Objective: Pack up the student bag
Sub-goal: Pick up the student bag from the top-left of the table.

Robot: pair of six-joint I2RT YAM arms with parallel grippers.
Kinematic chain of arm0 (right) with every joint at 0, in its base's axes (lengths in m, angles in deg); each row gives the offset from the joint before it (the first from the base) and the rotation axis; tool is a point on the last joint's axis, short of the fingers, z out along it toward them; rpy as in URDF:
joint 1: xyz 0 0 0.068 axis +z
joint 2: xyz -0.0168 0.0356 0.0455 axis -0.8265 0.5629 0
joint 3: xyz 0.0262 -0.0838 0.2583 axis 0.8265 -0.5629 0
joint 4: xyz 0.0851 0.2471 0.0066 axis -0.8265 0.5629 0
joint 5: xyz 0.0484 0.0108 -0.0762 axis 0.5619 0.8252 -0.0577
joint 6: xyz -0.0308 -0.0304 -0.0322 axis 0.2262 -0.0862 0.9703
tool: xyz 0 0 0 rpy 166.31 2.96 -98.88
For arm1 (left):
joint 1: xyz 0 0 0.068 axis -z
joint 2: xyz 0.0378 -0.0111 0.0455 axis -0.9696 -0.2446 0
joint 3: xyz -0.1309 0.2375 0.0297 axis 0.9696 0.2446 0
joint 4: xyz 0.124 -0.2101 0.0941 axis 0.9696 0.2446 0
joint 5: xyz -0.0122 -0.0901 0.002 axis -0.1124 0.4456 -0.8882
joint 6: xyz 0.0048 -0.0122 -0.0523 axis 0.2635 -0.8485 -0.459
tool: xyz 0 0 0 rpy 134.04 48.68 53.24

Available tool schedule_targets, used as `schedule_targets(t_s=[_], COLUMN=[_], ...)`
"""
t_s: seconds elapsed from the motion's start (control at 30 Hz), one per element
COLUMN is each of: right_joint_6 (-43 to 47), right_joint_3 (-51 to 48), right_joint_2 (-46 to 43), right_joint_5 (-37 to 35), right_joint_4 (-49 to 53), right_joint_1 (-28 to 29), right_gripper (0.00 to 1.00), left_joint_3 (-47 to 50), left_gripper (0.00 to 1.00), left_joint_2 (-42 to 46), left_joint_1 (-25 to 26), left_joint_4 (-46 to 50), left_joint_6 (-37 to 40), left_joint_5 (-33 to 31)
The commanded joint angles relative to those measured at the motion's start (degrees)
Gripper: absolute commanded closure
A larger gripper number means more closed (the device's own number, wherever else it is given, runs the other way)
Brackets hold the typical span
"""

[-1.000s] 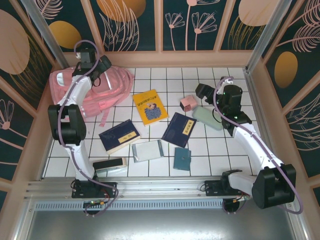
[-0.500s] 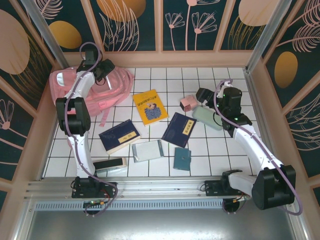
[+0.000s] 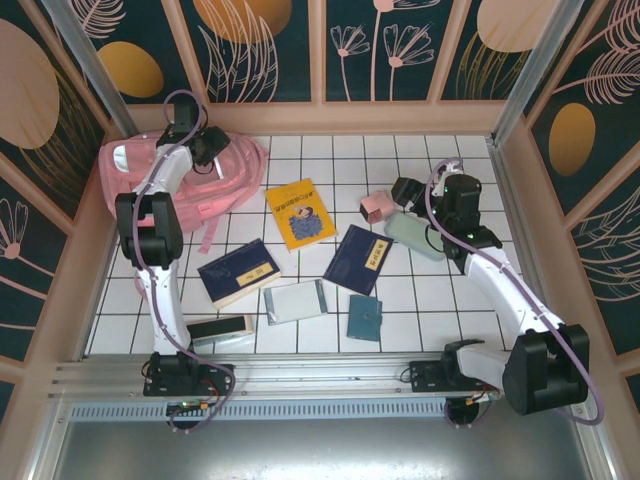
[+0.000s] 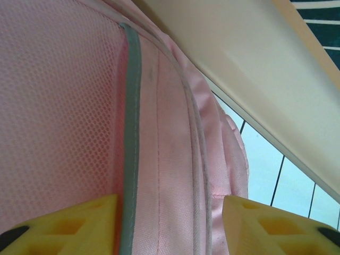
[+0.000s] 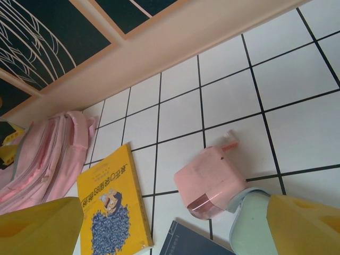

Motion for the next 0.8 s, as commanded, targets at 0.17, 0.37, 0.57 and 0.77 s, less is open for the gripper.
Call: schedule_targets(t_s=[0.17,0.37,0.57,0.77], right_joint_6=[0.34,0.47,1.78,0.88], right_joint_3=[-0.54,1.87,7.98,12.38], right_joint_2=[0.95,2.07,8.13,15.31], right_joint_5=[-0.5,-0.96,-0.69,3.94], right_joint_4=[0.18,1.43,3.18,1.43], right_joint_1=[-0.18,1.55,8.81,12.94], right_gripper=[0.13,0.12,0.13,0.15], left_joint_3=[-1.35,-2.42,-9.04,-11.77], left_gripper=[0.9,1.0,1.0,1.0], left_joint_2=[-4.89,0.42,7.98,14.65], left_joint_1=[-0.12,-0.12,0.04,1.79], left_joint_4=[-2.08,0.5,6.89,11.41], left_joint_6=[1.02,5.6,11.68,16.21], left_joint_5=[9.41,7.73,7.29,14.05])
